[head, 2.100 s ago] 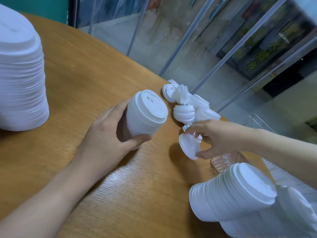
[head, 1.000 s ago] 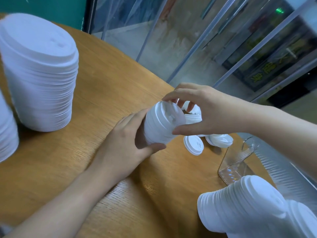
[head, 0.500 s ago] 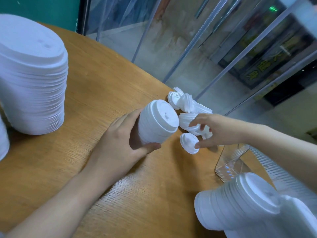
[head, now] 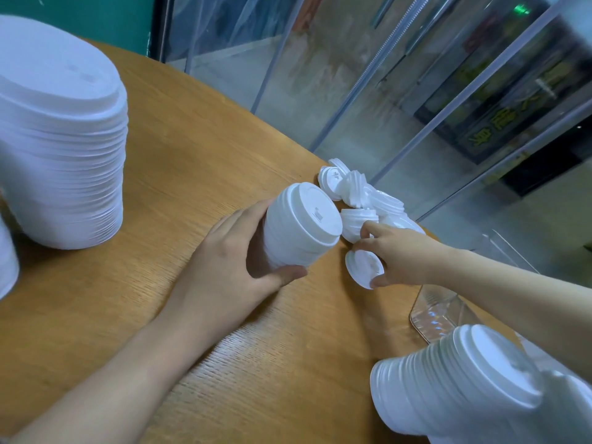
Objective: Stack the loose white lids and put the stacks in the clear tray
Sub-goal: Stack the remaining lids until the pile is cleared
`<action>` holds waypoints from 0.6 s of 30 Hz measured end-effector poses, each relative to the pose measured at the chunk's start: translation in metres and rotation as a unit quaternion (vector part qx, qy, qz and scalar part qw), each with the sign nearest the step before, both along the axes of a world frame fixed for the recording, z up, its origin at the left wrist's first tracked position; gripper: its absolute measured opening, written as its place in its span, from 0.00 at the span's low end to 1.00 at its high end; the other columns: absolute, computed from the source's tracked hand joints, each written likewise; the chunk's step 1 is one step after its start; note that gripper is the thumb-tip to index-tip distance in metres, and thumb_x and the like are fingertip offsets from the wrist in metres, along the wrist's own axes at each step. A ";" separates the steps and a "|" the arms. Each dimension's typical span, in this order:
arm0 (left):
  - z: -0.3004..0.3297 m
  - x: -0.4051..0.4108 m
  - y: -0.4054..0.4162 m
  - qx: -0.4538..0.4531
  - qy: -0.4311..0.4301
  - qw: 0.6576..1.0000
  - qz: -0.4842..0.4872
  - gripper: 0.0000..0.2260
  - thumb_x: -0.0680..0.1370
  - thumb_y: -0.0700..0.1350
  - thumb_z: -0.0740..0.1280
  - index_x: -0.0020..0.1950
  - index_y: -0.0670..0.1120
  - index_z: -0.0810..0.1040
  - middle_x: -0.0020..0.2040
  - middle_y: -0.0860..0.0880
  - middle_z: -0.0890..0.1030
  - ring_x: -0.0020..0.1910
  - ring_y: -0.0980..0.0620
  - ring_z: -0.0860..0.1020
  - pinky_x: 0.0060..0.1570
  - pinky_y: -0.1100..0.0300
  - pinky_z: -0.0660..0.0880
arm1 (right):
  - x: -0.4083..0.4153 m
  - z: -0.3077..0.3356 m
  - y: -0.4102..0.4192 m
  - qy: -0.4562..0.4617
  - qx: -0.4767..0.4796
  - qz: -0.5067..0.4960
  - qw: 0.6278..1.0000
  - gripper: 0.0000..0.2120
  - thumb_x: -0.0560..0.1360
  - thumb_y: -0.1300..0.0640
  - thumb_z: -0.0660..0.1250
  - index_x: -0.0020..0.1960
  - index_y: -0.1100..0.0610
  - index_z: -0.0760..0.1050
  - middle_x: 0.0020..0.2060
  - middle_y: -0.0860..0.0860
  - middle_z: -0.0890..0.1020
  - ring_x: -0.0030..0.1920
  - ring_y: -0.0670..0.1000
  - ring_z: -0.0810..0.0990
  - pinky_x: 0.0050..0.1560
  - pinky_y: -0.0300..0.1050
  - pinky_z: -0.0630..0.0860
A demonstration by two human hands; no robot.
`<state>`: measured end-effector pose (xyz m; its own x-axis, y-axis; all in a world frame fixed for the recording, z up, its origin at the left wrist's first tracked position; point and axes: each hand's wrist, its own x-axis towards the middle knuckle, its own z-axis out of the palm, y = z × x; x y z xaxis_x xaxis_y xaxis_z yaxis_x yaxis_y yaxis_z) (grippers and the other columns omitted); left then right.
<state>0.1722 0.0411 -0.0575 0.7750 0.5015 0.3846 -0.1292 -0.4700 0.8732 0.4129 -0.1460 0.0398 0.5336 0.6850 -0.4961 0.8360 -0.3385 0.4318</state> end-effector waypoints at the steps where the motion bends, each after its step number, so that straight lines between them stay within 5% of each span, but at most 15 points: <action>1: 0.000 0.000 0.000 0.000 0.000 1.000 0.001 0.37 0.67 0.61 0.79 0.74 0.57 0.72 0.62 0.64 0.76 0.61 0.63 0.73 0.61 0.74 0.65 | -0.001 0.000 0.001 -0.004 -0.005 0.006 1.000 0.31 0.71 0.41 0.75 0.72 0.45 0.72 0.63 0.46 0.66 0.51 0.53 0.78 0.40 0.43 0.66; 10: 0.000 0.000 0.000 -0.005 0.007 1.000 0.001 0.37 0.67 0.61 0.78 0.74 0.58 0.71 0.63 0.63 0.77 0.64 0.60 0.74 0.63 0.62 0.70 | -0.008 0.009 0.000 -0.064 -0.079 0.081 0.992 0.29 0.77 0.44 0.69 0.76 0.48 0.67 0.65 0.51 0.64 0.46 0.52 0.67 0.45 0.43 0.64; 18: 0.001 0.000 -0.001 -0.004 0.010 1.000 0.002 0.37 0.67 0.62 0.78 0.74 0.58 0.71 0.62 0.63 0.77 0.62 0.61 0.74 0.63 0.65 0.68 | -0.015 0.019 -0.007 -0.013 -0.011 0.094 0.995 0.30 0.70 0.40 0.73 0.69 0.51 0.76 0.68 0.50 0.70 0.57 0.55 0.78 0.53 0.49 0.76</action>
<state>0.1719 0.0403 -0.0565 0.7799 0.5081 0.3656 -0.1102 -0.4635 0.8792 0.3983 -0.1533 0.0592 0.4100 0.7629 -0.4998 0.8718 -0.1667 0.4607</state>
